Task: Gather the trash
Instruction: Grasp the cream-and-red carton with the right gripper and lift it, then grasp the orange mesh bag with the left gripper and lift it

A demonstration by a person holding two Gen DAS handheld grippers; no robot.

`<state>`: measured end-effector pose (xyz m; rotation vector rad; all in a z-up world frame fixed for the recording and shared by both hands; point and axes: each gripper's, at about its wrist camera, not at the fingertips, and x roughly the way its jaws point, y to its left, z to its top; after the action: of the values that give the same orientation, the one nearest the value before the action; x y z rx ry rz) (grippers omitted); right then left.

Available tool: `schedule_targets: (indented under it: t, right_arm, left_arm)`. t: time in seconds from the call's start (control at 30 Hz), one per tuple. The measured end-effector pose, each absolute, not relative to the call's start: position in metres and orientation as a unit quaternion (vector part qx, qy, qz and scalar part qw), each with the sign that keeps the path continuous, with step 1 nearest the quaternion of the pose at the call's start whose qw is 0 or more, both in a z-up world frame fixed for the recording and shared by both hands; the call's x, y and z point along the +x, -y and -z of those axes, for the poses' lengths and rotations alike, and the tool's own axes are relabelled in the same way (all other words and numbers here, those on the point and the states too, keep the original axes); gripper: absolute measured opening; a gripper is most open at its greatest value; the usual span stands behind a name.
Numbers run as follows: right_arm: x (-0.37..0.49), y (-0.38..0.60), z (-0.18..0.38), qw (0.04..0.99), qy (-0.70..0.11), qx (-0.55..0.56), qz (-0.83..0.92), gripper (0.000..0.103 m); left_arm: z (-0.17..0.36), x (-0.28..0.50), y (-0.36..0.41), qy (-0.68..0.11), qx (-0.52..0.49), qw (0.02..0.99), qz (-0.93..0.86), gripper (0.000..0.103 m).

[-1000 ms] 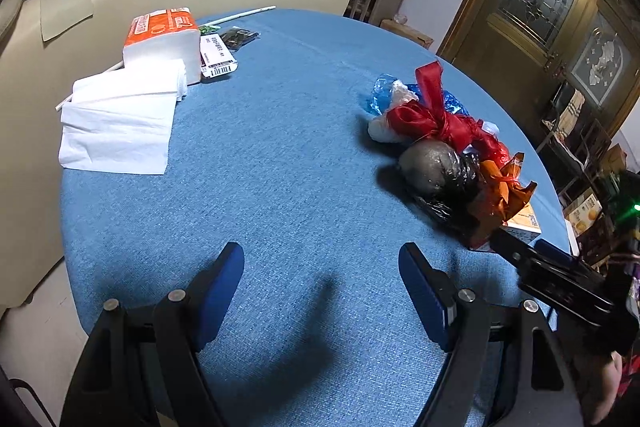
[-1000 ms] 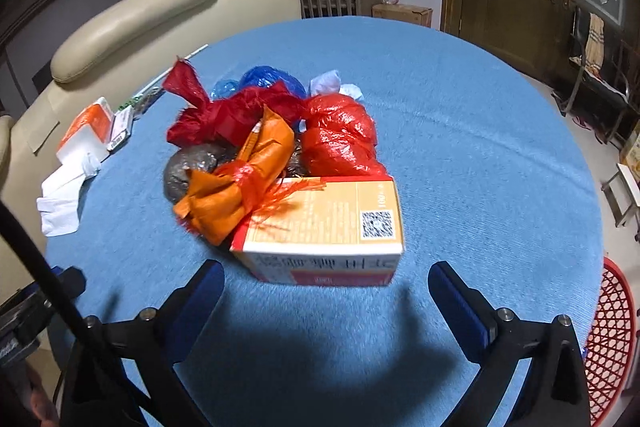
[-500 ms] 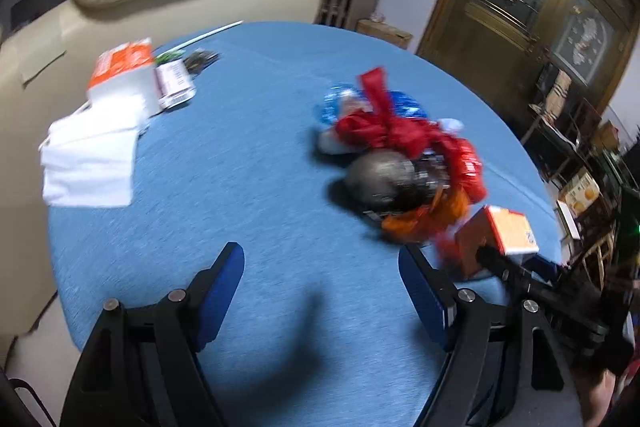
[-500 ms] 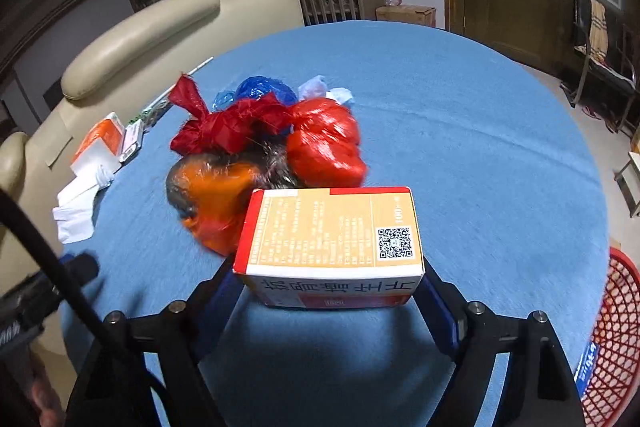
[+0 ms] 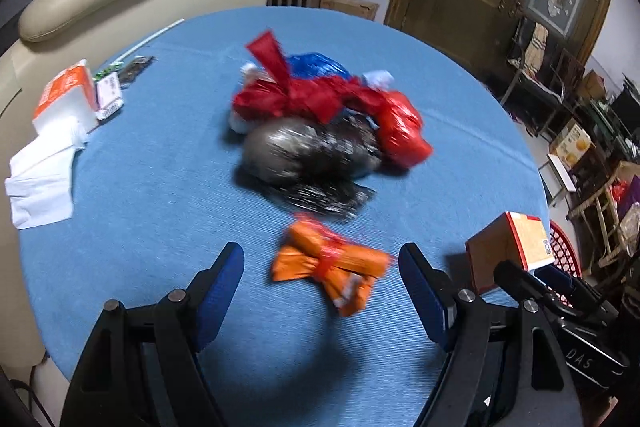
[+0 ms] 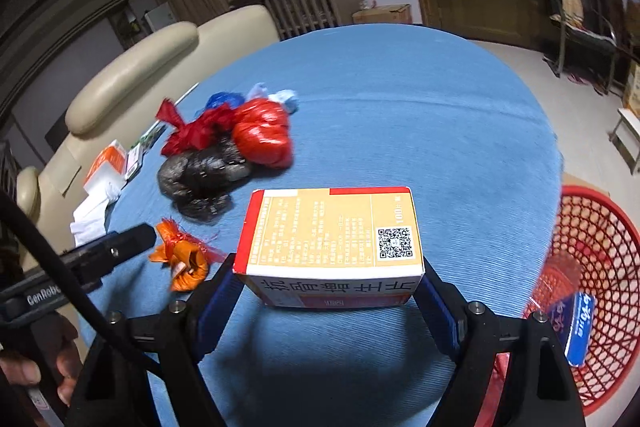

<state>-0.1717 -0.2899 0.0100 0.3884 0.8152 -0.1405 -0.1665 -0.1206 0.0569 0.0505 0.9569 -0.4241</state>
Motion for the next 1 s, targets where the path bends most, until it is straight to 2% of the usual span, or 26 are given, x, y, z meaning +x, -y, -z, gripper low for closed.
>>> schedule_targets:
  t: [0.17, 0.43, 0.47, 0.5, 0.53, 1.0]
  right_arm:
    - [-0.182, 0.304, -0.012, 0.898, -0.386, 0.201, 0.074, 0.085]
    - [-0.19, 0.31, -0.014, 0.897, -0.381, 0.208, 0.077, 0.085]
    - [-0.19, 0.31, -0.014, 0.897, -0.382, 0.209, 0.075, 0.085]
    - [-0.189, 0.308, -0.014, 0.897, -0.383, 0.208, 0.074, 0.085]
    - [-0.188, 0.307, -0.013, 0.897, -0.384, 0.206, 0.072, 0.085]
    - [-0.18, 0.285, -0.019, 0.899, -0.392, 0.182, 0.063, 0.085]
  left_arm:
    - [-0.04, -0.158, 0.135, -0.475, 0.016, 0.862, 0.177, 0.08]
    - [-0.019, -0.152, 0.143, -0.485, 0.059, 0.855, 0.176, 0.08]
    - [-0.019, -0.154, 0.142, -0.48, 0.065, 0.856, 0.18, 0.08]
    - [-0.02, -0.155, 0.142, -0.478, 0.069, 0.856, 0.186, 0.074]
    - [-0.02, -0.156, 0.142, -0.474, 0.074, 0.857, 0.187, 0.072]
    - [-0.044, -0.153, 0.111, -0.441, 0.049, 0.877, 0.182, 0.07]
